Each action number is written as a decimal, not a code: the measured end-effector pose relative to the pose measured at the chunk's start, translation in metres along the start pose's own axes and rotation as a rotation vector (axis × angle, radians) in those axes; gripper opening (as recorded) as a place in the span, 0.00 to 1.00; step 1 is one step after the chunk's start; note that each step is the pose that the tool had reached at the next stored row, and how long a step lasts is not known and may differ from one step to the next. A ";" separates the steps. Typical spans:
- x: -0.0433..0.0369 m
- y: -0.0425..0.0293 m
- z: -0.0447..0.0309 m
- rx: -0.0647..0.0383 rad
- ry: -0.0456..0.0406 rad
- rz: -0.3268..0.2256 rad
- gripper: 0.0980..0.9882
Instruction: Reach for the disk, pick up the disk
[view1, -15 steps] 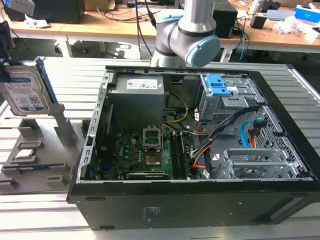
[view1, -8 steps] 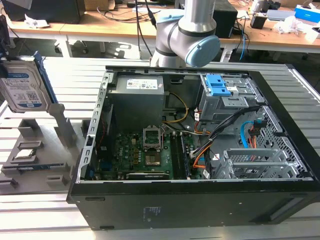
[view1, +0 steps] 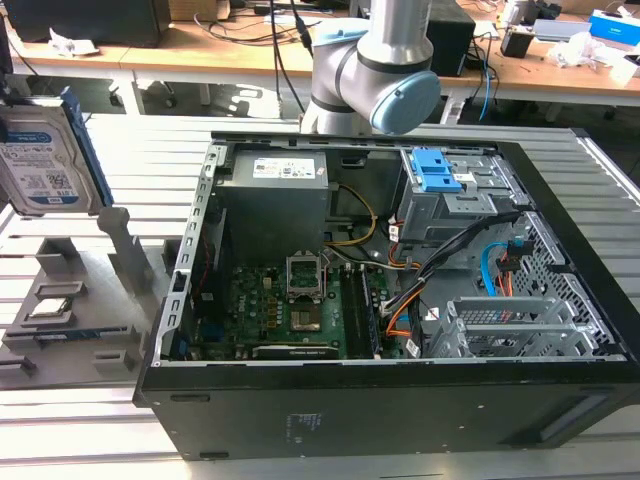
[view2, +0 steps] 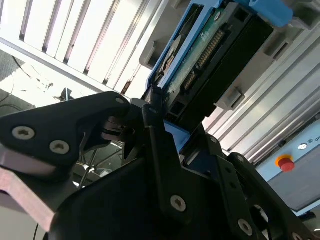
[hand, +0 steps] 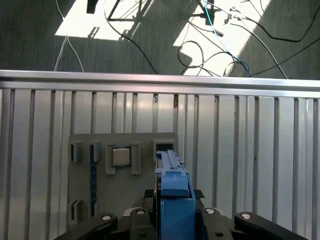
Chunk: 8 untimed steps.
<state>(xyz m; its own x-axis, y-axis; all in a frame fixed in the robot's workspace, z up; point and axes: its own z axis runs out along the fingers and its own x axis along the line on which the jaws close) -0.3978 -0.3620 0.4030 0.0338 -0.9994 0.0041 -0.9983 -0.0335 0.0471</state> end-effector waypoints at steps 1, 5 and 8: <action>0.0000 0.0000 -0.0014 0.000 -0.0001 0.000 0.30; 0.0001 0.0000 -0.0080 -0.001 0.0000 0.000 0.30; 0.0001 0.0000 -0.0145 -0.003 -0.0001 0.000 0.30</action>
<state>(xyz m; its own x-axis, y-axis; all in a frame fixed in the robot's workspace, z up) -0.3970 -0.3620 0.4175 0.0338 -0.9994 0.0039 -0.9982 -0.0336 0.0497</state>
